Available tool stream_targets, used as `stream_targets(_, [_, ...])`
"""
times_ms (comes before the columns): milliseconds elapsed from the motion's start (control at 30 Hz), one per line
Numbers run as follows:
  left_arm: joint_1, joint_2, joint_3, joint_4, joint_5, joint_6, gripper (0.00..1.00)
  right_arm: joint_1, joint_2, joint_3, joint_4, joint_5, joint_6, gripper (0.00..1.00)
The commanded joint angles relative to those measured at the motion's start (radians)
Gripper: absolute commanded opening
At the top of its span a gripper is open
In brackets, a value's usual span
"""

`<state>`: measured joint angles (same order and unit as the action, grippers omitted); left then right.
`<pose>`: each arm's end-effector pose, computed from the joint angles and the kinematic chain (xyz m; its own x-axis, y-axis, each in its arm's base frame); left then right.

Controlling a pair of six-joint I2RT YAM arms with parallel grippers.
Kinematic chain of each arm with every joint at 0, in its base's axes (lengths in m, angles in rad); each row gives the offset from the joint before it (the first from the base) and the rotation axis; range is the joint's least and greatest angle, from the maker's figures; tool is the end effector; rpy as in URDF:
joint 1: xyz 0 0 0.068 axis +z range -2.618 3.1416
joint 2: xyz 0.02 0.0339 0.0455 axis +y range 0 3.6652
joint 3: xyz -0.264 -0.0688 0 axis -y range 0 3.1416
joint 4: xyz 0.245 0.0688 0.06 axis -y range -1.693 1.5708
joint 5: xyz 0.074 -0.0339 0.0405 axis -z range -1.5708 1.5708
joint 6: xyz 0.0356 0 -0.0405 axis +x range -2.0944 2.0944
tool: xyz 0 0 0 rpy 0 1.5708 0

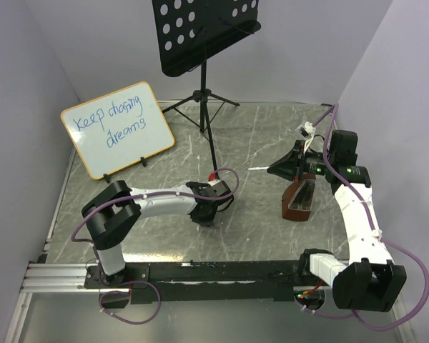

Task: Write a sentence on the whiteboard
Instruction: Close the whiteboard marker at the center of the board.

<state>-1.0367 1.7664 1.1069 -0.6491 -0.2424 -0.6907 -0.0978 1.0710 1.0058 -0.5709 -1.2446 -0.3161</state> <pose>0.1753 -0.2795 0.1649 -0.8911 0.2918 -0.3475 0.3064 0.9518 0.0136 0.2129 0.0130 0.3384 -0.3359 -0.0671 -0.9395 -0.8748 0.3919 0.2848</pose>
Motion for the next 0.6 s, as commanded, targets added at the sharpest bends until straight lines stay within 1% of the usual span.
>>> stream_targets(0, [0.03,0.021,0.022,0.054,0.058,0.048,0.21,0.003,0.006,-0.009,0.029,-0.007,-0.021,0.0])
stream_targets(33, [0.035,0.031,0.018,0.058,0.072,0.056,0.18,0.003,0.007,-0.007,0.029,-0.007,-0.023,0.0])
stream_targets(67, [0.04,0.036,0.013,0.065,0.083,0.068,0.09,0.003,0.009,-0.007,0.028,-0.007,-0.023,0.0])
stream_targets(133, [0.041,0.042,-0.007,0.085,0.097,0.083,0.01,0.003,0.012,-0.007,0.026,-0.007,-0.024,0.0])
stream_targets(200, [0.041,0.03,-0.031,0.114,0.097,0.111,0.01,0.003,0.017,-0.007,0.025,-0.007,-0.028,0.0])
stream_targets(267, [0.041,0.004,-0.057,0.155,0.062,0.137,0.01,0.003,0.026,-0.004,0.017,-0.007,-0.032,0.0])
stream_targets(300, [0.038,-0.043,-0.093,0.178,0.039,0.141,0.01,0.003,0.027,-0.003,0.011,-0.009,-0.038,0.0])
stream_targets(333, [0.038,-0.073,-0.113,0.256,0.026,0.151,0.01,0.003,0.03,-0.003,0.012,-0.009,-0.038,0.0])
stream_targets(400, [0.032,-0.132,-0.169,0.351,0.009,0.224,0.01,0.003,0.037,-0.004,0.011,-0.009,-0.04,0.0])
stream_targets(433, [0.026,-0.192,-0.191,0.453,0.008,0.264,0.01,0.003,0.041,-0.004,0.008,-0.001,-0.041,0.0])
stream_targets(467, [0.02,-0.223,-0.229,0.512,-0.004,0.34,0.01,0.003,0.047,-0.004,0.006,-0.001,-0.044,0.0])
stream_targets(533, [0.007,-0.294,-0.269,0.619,0.005,0.42,0.01,0.004,0.055,-0.007,0.008,-0.003,-0.044,0.0])
stream_targets(567, [0.007,-0.312,-0.313,0.741,0.047,0.509,0.01,0.003,0.064,-0.007,0.005,-0.006,-0.044,0.0])
